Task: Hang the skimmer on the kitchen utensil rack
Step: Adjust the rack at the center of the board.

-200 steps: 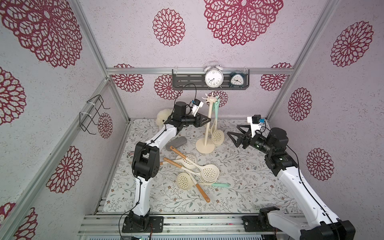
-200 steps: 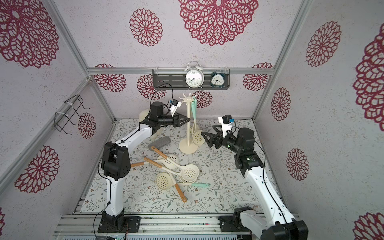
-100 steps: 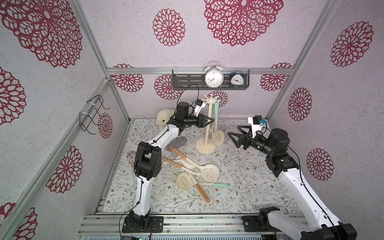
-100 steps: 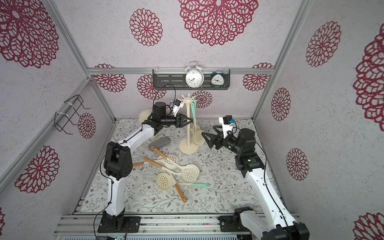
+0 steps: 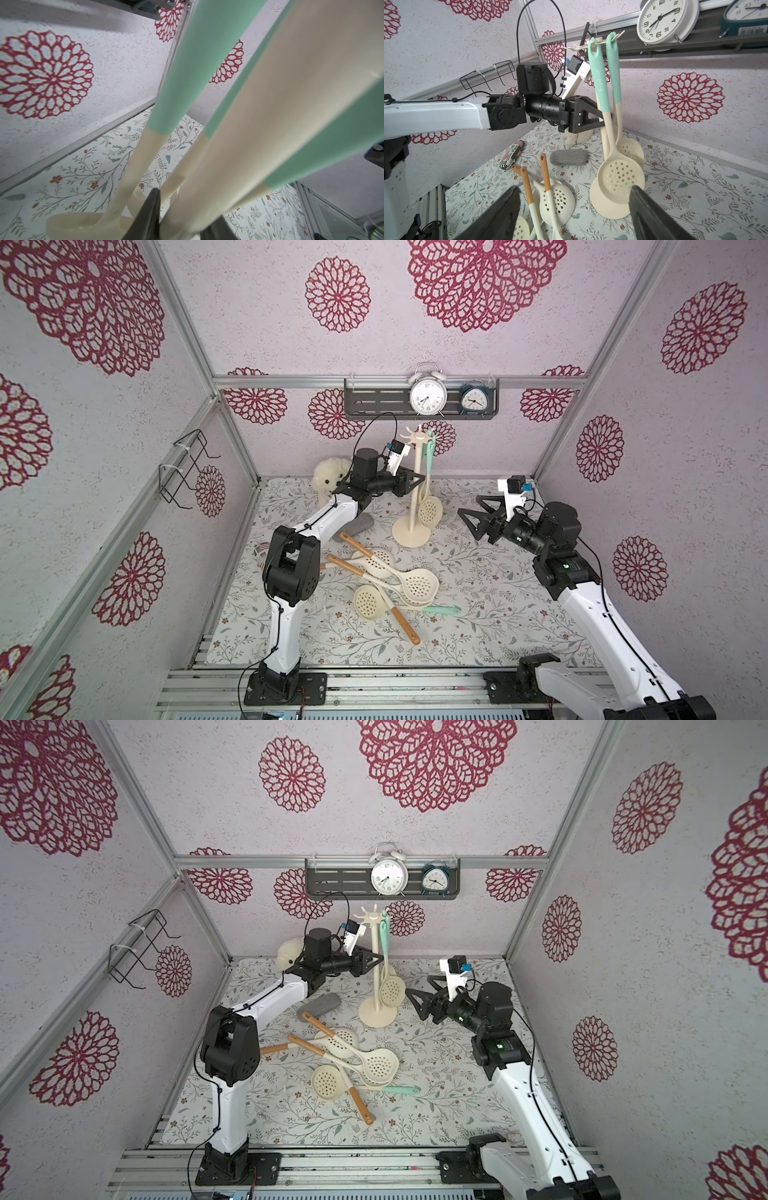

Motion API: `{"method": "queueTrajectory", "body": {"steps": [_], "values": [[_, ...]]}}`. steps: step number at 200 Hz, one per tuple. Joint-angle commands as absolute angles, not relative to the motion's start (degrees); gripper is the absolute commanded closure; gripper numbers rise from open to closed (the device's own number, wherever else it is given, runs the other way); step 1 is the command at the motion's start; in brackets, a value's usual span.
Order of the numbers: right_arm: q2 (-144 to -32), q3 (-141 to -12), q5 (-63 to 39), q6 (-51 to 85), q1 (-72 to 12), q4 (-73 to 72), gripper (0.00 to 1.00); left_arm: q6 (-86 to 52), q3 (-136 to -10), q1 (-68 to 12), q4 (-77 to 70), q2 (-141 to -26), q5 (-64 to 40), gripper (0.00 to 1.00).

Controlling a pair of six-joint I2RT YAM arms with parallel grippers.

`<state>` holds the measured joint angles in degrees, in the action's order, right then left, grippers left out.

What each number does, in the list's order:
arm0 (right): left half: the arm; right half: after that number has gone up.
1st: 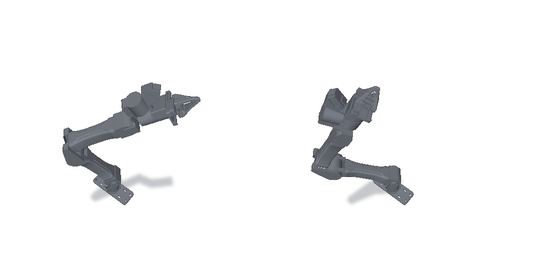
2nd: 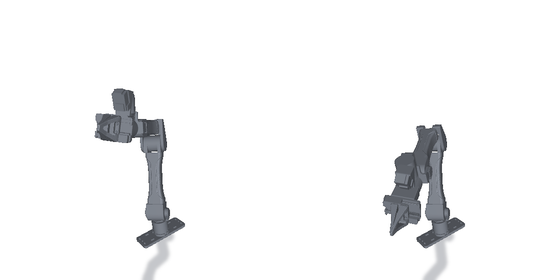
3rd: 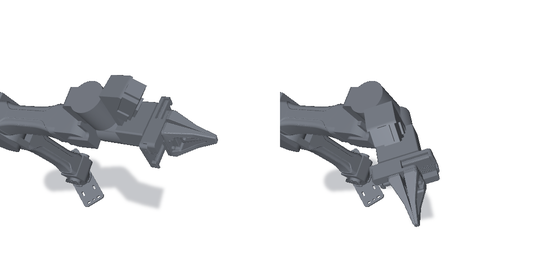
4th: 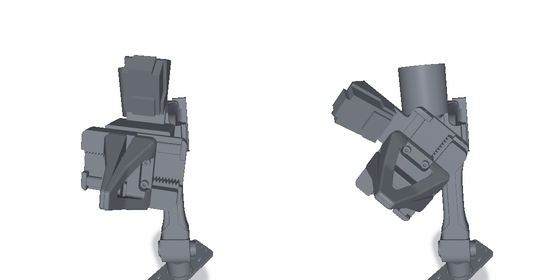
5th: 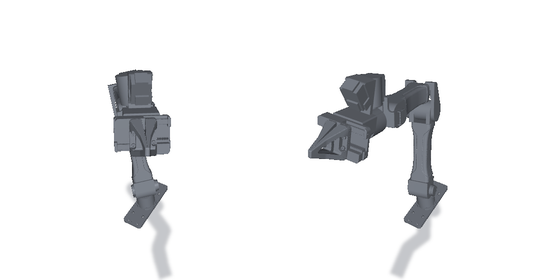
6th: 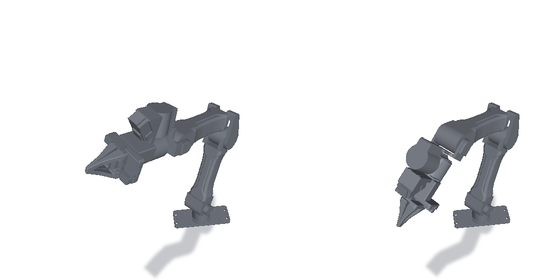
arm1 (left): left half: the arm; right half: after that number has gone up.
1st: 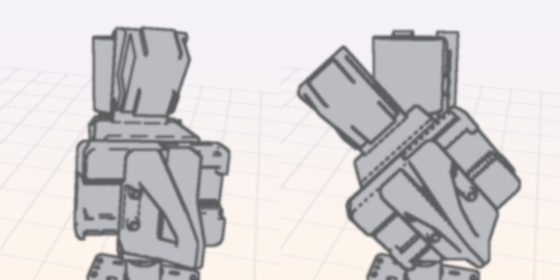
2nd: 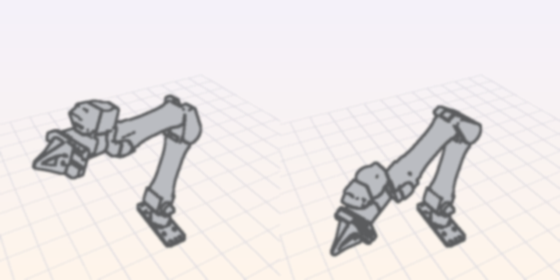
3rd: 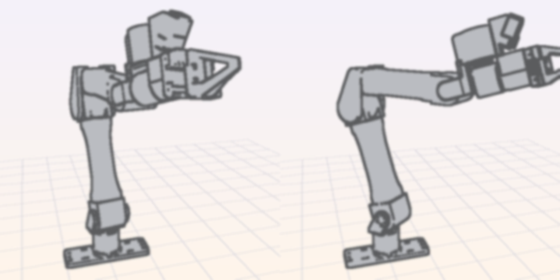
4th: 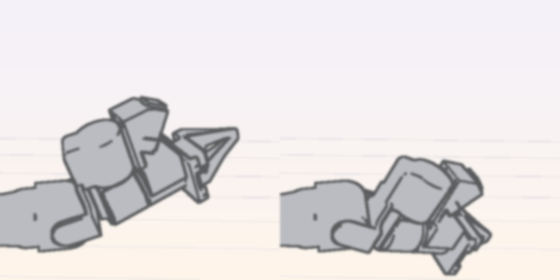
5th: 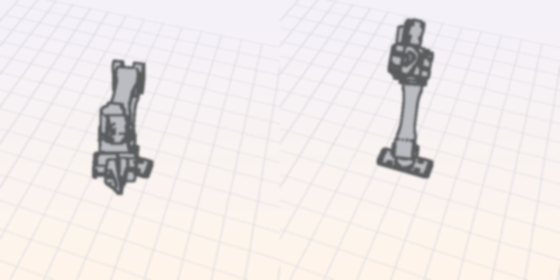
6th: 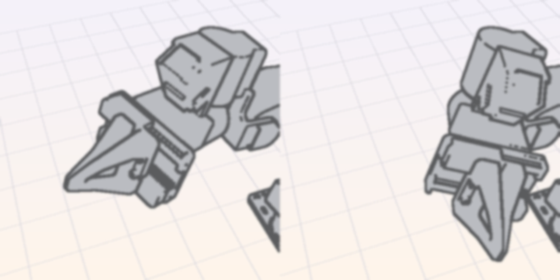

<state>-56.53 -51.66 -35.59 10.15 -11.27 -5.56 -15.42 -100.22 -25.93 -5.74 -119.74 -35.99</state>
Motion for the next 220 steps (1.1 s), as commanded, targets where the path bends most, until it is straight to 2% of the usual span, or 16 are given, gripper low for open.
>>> {"method": "queueTrajectory", "body": {"steps": [1,34,85,137,187,195,220], "values": [[-54.2,-50.9,-33.2,10.9,-10.9,-5.2,0.16,-14.8,-96.6,-29.8,-2.7,-114.9,-19.3,0.78],[-52.0,-47.8,-32.2,11.8,-10.9,-4.2,0.16,-13.8,-94.0,-34.4,-5.1,-113.1,-0.1,0.84],[-48.7,-44.2,-30.4,11.6,-10.8,-1.9,0.17,-15.8,-95.5,-38.4,-7.5,-114.4,17.7,0.99],[-47.8,-43.2,-28.6,12.0,-10.8,-0.2,0.18,-13.5,-103.8,-44.8,-6.6,-120.4,40.0,1.00],[-46.4,-42.0,-27.5,12.4,-10.7,1.0,0.19,-10.2,-112.6,-48.2,-3.8,-126.5,47.6,1.00],[-46.3,-41.9,-27.3,12.5,-10.7,1.3,0.19,-10.8,-112.6,-48.5,-3.3,-126.6,47.7,0.95],[-46.0,-41.8,-25.3,12.7,-10.7,3.5,0.19,-13.0,-109.5,-48.6,-3.9,-124.8,46.9,0.65]]}}
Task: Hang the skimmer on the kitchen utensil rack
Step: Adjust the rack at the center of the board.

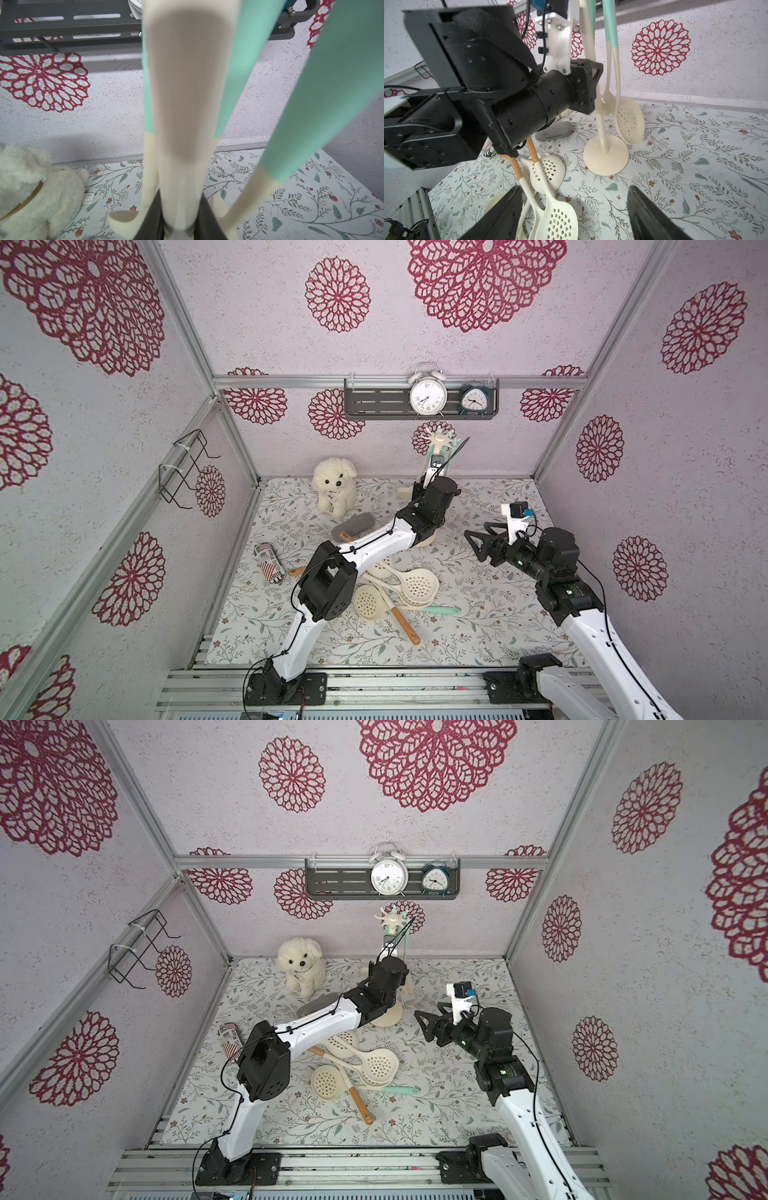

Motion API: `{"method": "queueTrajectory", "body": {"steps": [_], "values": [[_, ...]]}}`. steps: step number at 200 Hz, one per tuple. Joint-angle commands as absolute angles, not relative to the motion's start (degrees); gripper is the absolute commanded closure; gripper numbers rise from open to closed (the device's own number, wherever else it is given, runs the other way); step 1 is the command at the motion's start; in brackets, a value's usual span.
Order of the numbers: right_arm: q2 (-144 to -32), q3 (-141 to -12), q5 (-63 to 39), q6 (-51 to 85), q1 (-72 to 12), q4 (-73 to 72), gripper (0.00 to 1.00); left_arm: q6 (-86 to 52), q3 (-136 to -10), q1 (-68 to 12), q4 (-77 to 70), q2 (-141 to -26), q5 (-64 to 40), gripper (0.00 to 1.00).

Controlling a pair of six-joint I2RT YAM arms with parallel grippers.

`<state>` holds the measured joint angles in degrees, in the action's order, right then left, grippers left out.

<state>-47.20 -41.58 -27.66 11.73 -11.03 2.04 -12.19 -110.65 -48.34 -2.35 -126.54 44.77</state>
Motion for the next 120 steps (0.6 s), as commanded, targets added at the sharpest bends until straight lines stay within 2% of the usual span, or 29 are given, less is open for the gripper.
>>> {"method": "queueTrajectory", "body": {"steps": [1,14,59,94,120], "values": [[-46.0,-41.8,-25.3,12.7,-10.7,3.5,0.19,-13.1,-109.4,-48.6,-3.9,-124.7,46.9,0.64],[-45.7,-41.4,-24.3,12.8,-10.7,4.5,0.18,-13.9,-107.1,-48.7,-4.8,-123.0,46.9,0.50],[-44.0,-40.2,-18.2,15.8,-10.8,8.1,0.18,-16.1,-99.2,-49.0,-6.1,-116.9,45.6,0.16],[-41.5,-35.8,-14.6,23.5,-11.4,10.5,0.18,-20.1,-88.5,-50.1,-6.1,-107.7,45.5,0.06],[-39.4,-30.2,-15.1,28.6,-13.3,10.6,0.19,-24.3,-77.7,-51.2,-4.9,-98.8,46.6,0.04]]}}
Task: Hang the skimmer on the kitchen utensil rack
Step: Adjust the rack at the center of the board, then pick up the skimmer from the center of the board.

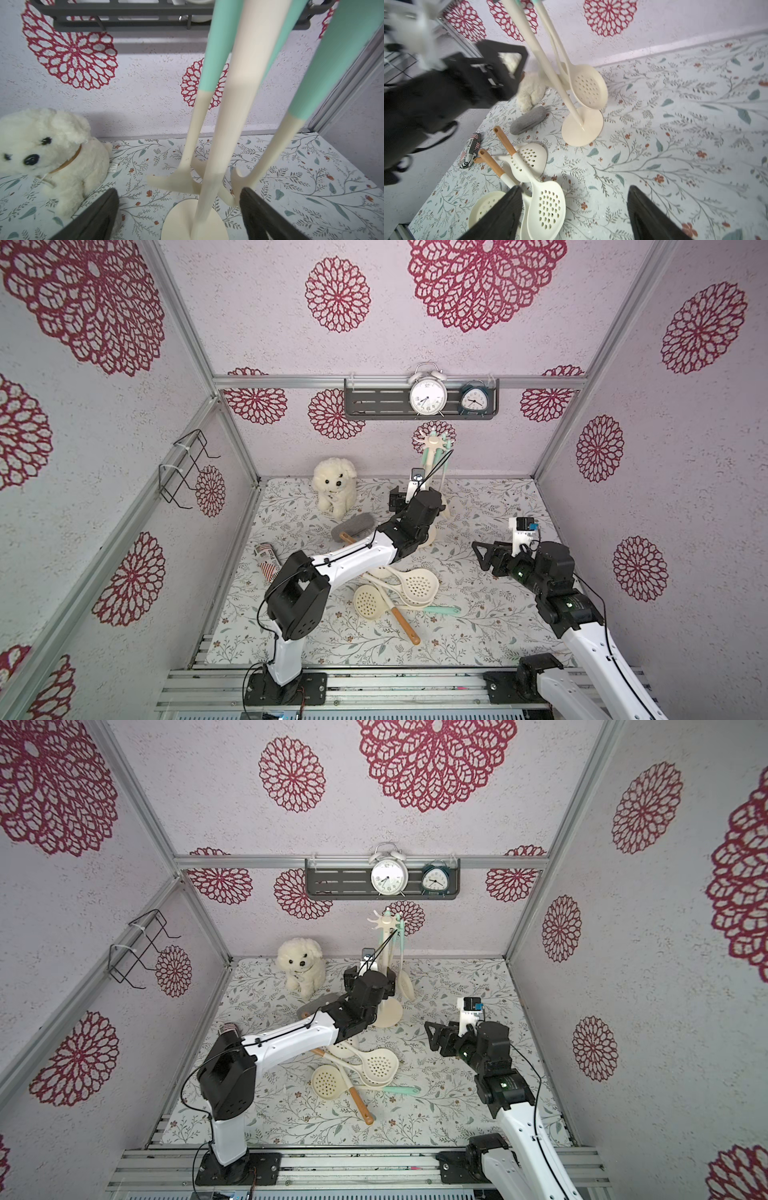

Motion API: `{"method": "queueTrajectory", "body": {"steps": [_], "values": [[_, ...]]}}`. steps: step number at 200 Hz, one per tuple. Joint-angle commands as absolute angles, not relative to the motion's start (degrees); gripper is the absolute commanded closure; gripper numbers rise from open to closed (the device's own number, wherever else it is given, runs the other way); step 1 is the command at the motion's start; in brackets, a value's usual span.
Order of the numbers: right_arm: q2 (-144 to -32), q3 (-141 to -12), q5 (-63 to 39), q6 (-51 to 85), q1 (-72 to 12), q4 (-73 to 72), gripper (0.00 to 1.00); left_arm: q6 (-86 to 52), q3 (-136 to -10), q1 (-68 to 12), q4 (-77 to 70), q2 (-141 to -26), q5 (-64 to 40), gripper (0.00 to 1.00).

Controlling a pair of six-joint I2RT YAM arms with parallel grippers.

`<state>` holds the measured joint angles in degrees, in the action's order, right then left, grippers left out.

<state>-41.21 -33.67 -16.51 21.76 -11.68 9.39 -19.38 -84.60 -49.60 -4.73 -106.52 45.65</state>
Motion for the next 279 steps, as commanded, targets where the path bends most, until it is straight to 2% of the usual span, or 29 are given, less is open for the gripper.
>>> {"method": "queueTrajectory", "body": {"steps": [1,47,81,104,117,146,178,202,222,246,279], "values": [[-39.3,-29.9,-15.1,28.7,-13.4,10.6,0.19,-24.5,-77.3,-51.2,-4.8,-98.6,46.6,0.04],[-39.4,-24.9,-13.0,34.2,-23.8,14.0,0.25,-32.3,-62.1,-51.8,5.6,-83.0,44.0,0.04],[-44.9,-25.6,-14.0,33.5,-30.1,19.1,0.28,-34.1,-56.7,-51.3,13.4,-74.4,33.7,0.06],[-50.4,-27.9,-12.6,32.5,-34.8,19.9,0.30,-38.1,-54.7,-50.5,20.2,-69.3,30.1,0.16],[-52.9,-29.4,-11.2,32.6,-36.8,19.6,0.31,-41.0,-53.4,-50.2,24.7,-66.6,29.1,0.18],[-56.1,-31.2,-10.0,32.6,-37.9,16.9,0.32,-51.7,-48.7,-50.2,37.3,-61.0,26.6,0.17],[-59.1,-33.0,-9.5,29.2,-40.0,13.6,0.32,-61.9,-41.4,-50.2,45.4,-55.4,20.6,0.10],[-60.8,-34.0,-10.7,27.7,-41.9,10.9,0.32,-62.7,-37.4,-50.0,45.0,-52.7,14.4,0.04],[-61.2,-34.3,-11.5,27.8,-42.3,8.9,0.32,-60.4,-35.0,-49.6,40.8,-52.7,9.2,0.03],[-60.8,-34.2,-11.5,27.8,-42.5,8.7,0.32,-58.3,-33.9,-46.9,36.8,-55.1,6.1,0.07],[-58.1,-33.1,-11.1,28.7,-42.7,9.0,0.33,-54.8,-31.6,-40.7,27.2,-59.8,-0.2,0.23]]}}
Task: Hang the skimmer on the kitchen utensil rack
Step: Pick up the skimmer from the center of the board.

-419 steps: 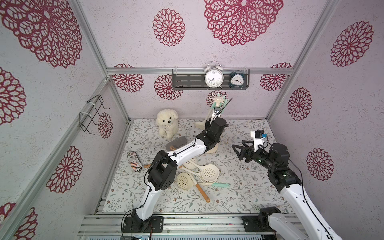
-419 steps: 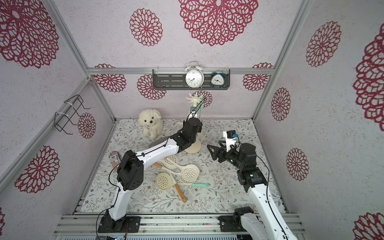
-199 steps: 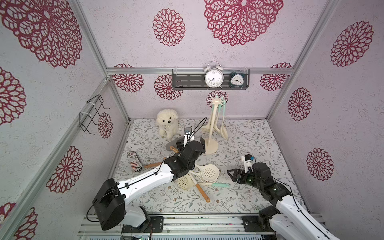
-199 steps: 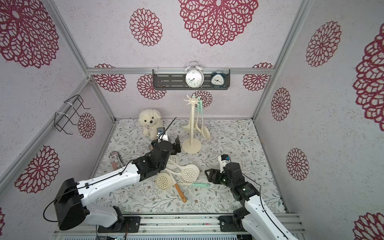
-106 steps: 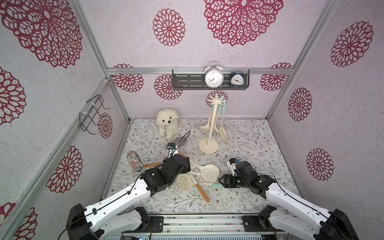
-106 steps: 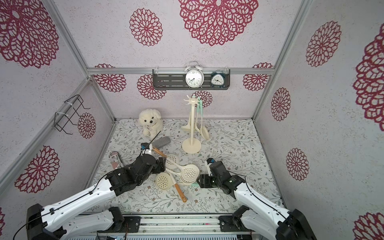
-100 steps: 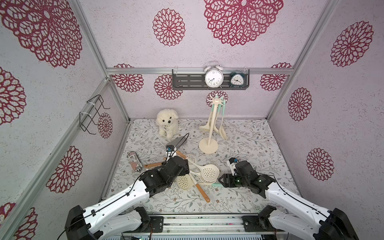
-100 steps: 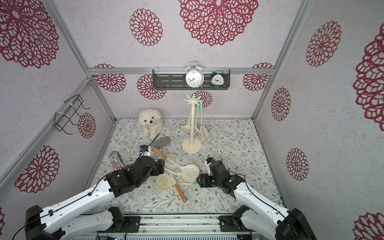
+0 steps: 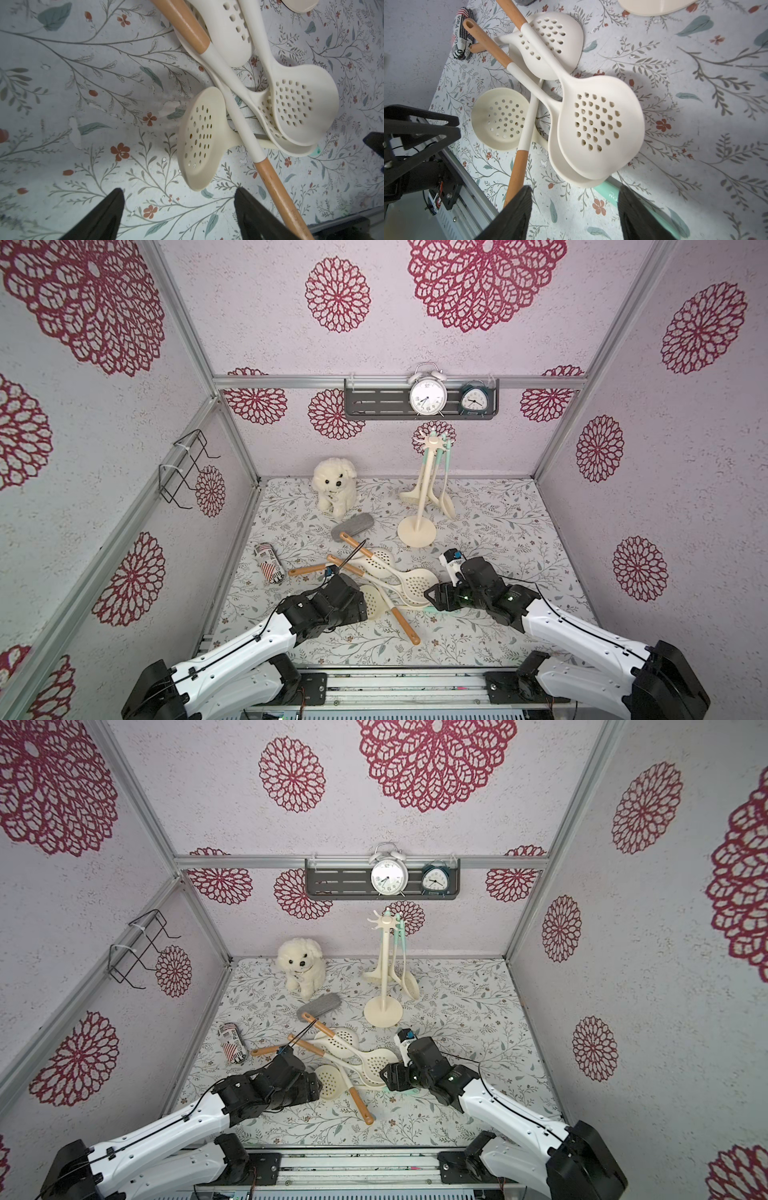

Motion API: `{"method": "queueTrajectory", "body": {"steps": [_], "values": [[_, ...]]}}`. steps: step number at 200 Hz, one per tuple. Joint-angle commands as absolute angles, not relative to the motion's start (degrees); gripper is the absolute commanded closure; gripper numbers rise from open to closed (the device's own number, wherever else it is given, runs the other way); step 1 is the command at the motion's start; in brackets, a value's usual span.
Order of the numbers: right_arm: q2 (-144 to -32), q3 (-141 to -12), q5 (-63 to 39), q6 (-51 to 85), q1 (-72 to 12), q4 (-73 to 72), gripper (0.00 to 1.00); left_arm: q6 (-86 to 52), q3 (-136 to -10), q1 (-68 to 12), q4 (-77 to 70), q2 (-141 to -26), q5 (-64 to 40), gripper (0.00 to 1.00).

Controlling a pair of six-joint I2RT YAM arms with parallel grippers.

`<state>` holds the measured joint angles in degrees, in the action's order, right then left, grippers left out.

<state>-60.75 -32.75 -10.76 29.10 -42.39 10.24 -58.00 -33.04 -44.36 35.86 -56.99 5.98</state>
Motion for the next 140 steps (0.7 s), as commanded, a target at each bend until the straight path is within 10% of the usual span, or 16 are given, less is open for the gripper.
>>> {"method": "queueTrajectory", "body": {"steps": [1,76,140], "values": [[-58.0,-33.0,-11.0,28.7,-42.7,9.0,0.33,-54.7,-31.6,-40.5,27.0,-60.0,-0.3,0.23],[-51.1,-33.1,-5.8,29.4,-42.7,13.8,0.35,-50.7,-36.4,-38.1,20.5,-71.1,-5.1,0.80],[-40.5,-40.7,16.9,31.3,-42.5,28.6,0.33,-48.9,-54.9,-40.3,28.0,-75.1,-3.7,0.97]]}}
